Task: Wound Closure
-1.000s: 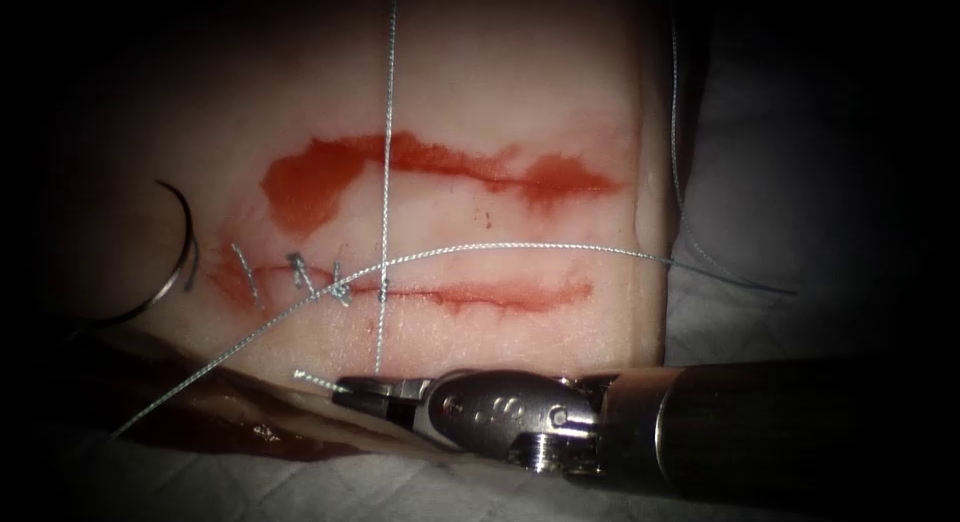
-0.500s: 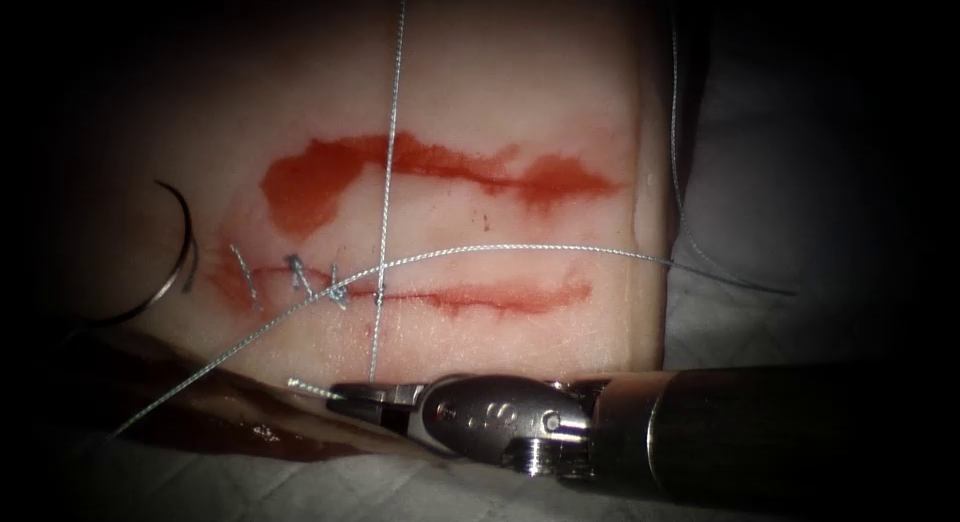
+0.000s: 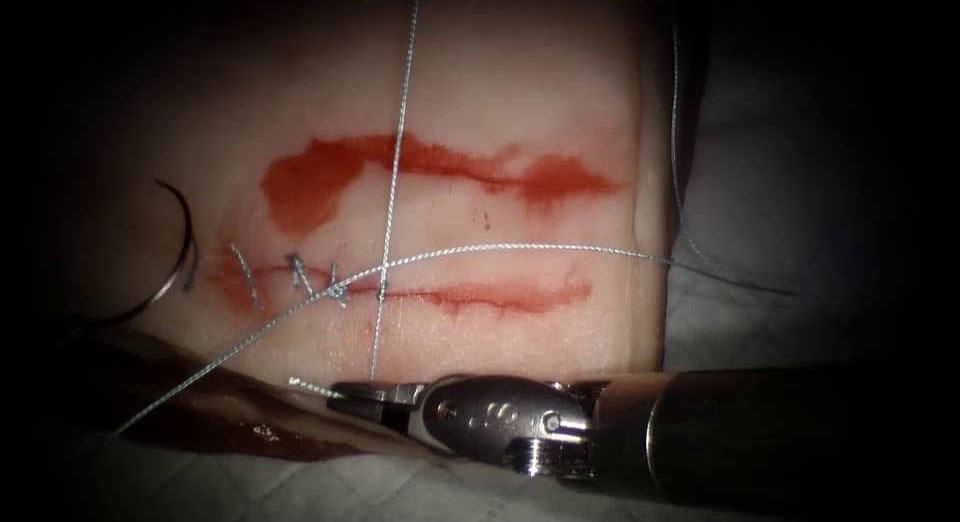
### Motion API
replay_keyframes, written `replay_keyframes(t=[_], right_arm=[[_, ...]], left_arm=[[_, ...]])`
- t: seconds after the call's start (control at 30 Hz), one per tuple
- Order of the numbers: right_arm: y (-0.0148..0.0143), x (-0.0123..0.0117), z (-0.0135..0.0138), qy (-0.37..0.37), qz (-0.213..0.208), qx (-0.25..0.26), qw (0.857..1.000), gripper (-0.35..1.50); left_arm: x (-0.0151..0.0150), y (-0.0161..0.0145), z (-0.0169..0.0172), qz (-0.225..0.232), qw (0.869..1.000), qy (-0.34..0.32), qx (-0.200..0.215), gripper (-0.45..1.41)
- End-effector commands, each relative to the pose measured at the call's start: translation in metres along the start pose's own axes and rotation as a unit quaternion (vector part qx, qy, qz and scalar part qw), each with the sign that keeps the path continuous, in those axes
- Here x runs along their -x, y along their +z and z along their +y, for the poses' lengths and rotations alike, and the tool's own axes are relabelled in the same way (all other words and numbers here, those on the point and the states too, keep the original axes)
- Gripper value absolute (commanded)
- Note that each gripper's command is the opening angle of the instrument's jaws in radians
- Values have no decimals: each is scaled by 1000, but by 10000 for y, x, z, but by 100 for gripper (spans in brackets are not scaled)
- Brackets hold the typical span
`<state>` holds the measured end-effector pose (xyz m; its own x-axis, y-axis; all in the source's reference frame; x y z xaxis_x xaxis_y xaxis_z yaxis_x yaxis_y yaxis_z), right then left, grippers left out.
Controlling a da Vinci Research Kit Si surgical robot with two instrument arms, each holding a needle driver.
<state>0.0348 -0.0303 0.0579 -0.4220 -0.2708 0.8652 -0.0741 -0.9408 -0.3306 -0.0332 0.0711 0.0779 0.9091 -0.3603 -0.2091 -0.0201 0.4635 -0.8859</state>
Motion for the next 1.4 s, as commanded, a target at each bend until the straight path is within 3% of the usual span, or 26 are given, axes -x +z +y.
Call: replay_keyframes(t=[0.03, 0.67, 0.8, 0.83, 0.87, 0.9, 0.97, 1.03, 1.07, 1.13, 1.17, 1.2, 1.23, 1.27, 1.3, 1.33, 1.37, 1.4], right_arm=[[10, -1, 2, 1, 0, 2, 1000, -35], [14, -4, 14, 9, 3, 26, 1000, -35], [4, 10, -2, 18, -5, -9, 1000, -35], [-6, 21, -13, 28, -9, -35, 999, -20], [-6, 21, -13, 28, -9, -35, 999, -20], [-17, 32, -27, 44, -16, -73, 996, 52], [-27, 39, -38, 56, -36, -100, 993, 56], [-47, 47, -52, 75, -65, -136, 986, 89], [-60, 51, -59, 87, -71, -154, 982, 108], [-66, 52, -61, 91, -70, -160, 980, 109], [-78, 54, -64, 96, -67, -171, 978, 123], [-78, 54, -64, 96, -67, -171, 978, 123], [-92, 57, -67, 100, -65, -181, 976, 125], [-92, 57, -67, 100, -65, -181, 976, 125], [-104, 61, -71, 107, -66, -190, 974, 125], [-104, 61, -71, 107, -66, -190, 974, 125], [-115, 67, -77, 118, -67, -204, 970, 126], [-115, 67, -77, 118, -67, -204, 970, 126]], left_arm=[[8, 8, 7, -1, 1000, -3, 3, -45], [4, 17, 18, -9, 1000, -5, 4, -45], [-5, 6, 8, -16, 1000, -5, 9, -45], [-15, -8, 0, -22, 1000, -6, 11, -45], [-15, -8, 0, -22, 1000, -6, 11, -45], [-32, -31, -8, -32, 999, -6, 13, -45], [-51, -51, -12, -33, 999, -7, 12, -45], [-93, -87, -12, -24, 999, -26, 8, -45], [-127, -112, -8, -30, 997, -76, 2, -45], [-142, -122, -5, -36, 995, -93, -7, -45], [-172, -144, 0, -49, 989, -134, -32, -45], [-172, -144, 0, -49, 989, -134, -32, -45], [-196, -170, 0, -54, 980, -179, -63, -45], [-196, -170, 0, -54, 980, -179, -63, -45], [-212, -193, -3, -63, 968, -222, -101, -45], [-212, -193, -3, -63, 968, -222, -101, -45], [-225, -221, -8, -79, 943, -286, -151, -45], [-225, -221, -8, -79, 943, -286, -151, -45]])
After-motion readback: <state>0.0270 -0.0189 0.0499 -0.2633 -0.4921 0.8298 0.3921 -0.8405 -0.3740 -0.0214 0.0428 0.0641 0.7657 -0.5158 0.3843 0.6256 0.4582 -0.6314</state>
